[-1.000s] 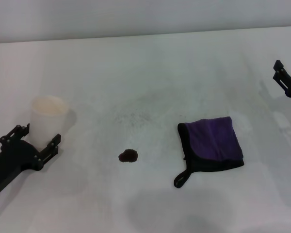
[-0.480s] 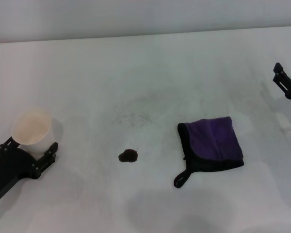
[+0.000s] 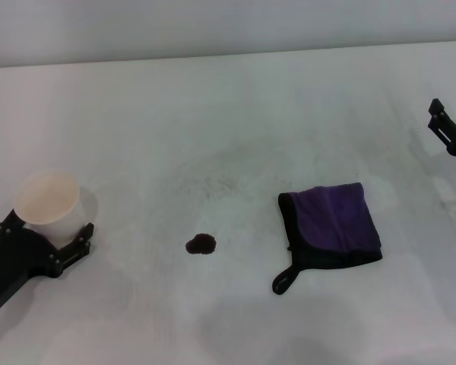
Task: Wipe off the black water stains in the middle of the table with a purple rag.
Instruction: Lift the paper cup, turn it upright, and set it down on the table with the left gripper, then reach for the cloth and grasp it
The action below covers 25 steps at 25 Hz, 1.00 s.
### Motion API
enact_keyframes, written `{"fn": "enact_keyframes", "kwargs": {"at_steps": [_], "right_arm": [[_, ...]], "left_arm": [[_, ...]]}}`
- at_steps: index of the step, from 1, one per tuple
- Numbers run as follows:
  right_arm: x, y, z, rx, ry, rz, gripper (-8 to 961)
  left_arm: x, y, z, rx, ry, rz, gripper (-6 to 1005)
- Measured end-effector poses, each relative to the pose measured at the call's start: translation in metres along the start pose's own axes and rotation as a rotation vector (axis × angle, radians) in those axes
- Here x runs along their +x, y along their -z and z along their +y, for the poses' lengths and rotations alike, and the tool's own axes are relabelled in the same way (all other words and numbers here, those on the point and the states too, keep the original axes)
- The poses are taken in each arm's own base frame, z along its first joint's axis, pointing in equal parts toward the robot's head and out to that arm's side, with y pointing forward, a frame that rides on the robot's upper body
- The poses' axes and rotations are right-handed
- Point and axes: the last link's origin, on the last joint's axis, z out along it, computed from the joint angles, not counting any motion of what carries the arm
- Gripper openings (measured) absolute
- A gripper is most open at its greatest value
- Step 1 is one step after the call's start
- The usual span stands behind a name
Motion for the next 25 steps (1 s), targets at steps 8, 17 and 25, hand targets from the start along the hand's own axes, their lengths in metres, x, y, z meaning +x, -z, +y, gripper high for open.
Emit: {"fn": "enact_keyframes", "kwargs": {"at_steps": [8,17,25], "right_arm": [[-0.001,-0.002,0.000,-0.001,0.002,-0.003,850],[-0.002,-0.003,0.000,-0.004,0.007,-0.006,850],[-0.004,-0.005,-0.001,-0.004,0.010,-0.014,849]], "left_arm": [[-0.006,0.011,0.004,0.007,0.006,0.001,894],[-0.021,0.041,0.007,0.080,0.071,0.005,892],[-0.026,0.061,-0.021,0.209,0.183,0.017,892]]}}
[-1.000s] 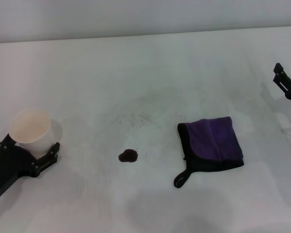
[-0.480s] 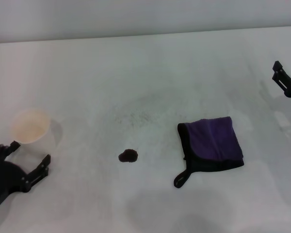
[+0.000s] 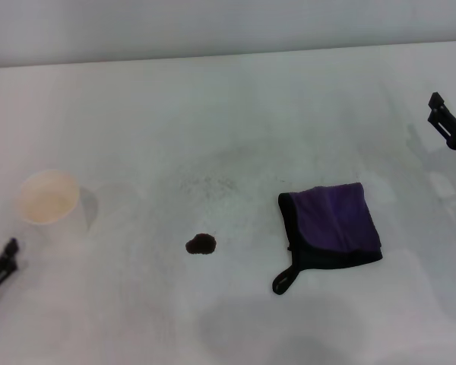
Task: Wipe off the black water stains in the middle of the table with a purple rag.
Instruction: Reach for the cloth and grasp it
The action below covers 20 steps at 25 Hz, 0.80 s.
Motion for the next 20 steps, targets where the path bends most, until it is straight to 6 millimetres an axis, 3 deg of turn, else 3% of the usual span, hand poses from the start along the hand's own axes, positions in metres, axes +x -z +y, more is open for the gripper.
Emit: {"fn": "enact_keyframes", "kwargs": {"at_steps": [3,4,10,14,20], "right_arm": [[-0.002,-0.001,0.001,-0.003,0.001,-0.009,849],[-0.002,-0.001,0.001,-0.005,0.000,-0.012,849],[-0.002,0.000,0.003,-0.012,-0.005,-0.017,849],[-0.003,0.002,0.006,-0.034,-0.018,-0.027,849],[-0.003,0.004,0.006,-0.066,-0.068,-0.021,849]], "left_arm": [[0.008,0.001,-0.015,0.006,0.042,0.015,892],[0.018,0.003,-0.030,0.003,0.089,0.036,892],[0.052,0.004,-0.063,-0.040,0.215,0.089,892],[0.073,0.005,-0.081,-0.082,0.309,0.090,892],[0.102,0.013,-0.092,-0.193,0.369,0.134,891]]}}
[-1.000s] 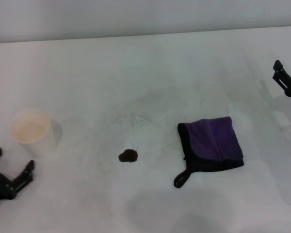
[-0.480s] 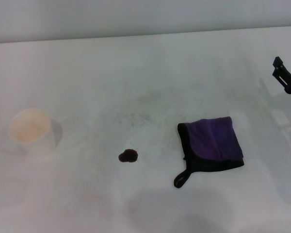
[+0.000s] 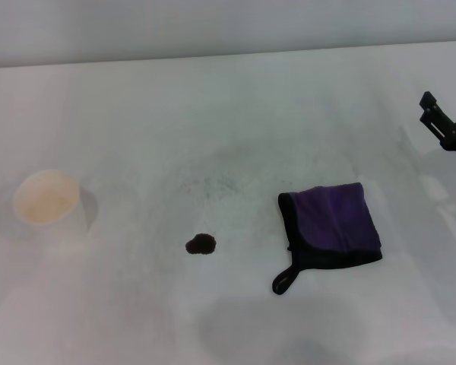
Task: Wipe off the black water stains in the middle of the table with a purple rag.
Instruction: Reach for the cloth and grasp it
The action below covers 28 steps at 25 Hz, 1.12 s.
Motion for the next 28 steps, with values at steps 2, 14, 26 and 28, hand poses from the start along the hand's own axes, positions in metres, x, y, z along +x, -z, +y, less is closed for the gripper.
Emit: {"fn": "enact_keyframes", "kwargs": {"at_steps": [2,14,26,28], "right_arm": [[0.000,0.000,0.002,-0.026,-0.019,0.004,849],[-0.044,-0.001,-0.003,-0.311,-0.345,-0.062,849],[-0.105,-0.041,-0.022,-0.566,-0.633,0.359,848],[-0.114,-0.046,-0.020,-0.590,-0.615,0.445,848]], "left_arm": [[0.003,0.003,-0.002,-0.001,0.006,0.010,891],[-0.001,0.011,-0.003,0.008,0.048,0.036,891],[-0.003,0.008,-0.001,0.009,0.021,0.034,892],[-0.003,0.008,-0.001,0.011,0.012,0.033,892]]}}
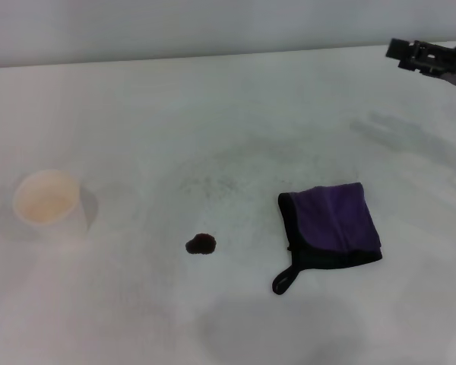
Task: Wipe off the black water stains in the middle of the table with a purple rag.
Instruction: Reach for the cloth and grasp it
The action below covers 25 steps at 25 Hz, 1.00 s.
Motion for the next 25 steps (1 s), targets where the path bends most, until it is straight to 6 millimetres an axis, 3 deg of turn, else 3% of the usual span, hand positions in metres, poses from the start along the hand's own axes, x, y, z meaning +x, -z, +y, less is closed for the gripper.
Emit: {"fn": "enact_keyframes", "kwargs": {"at_steps": [5,12,17,25], "right_arm": [[-0.024,-0.012,0.025,0.069,0.060,0.209,848],[-0.045,-0.034,0.057,0.362,0.233,0.411,842],[-0.036,-0.067,0.078,0.417,0.281,0.575,838],[0.003,-0.108,0.097,0.548,0.356,0.770,831]], "left_arm": [[0.001,-0.001,0.000,0.000,-0.012,0.000,891],[0.001,-0.004,-0.003,0.021,-0.029,-0.006,892],[0.002,-0.008,-0.004,0.023,-0.037,-0.006,892],[0.002,-0.016,-0.005,0.037,-0.054,-0.008,891]]}}
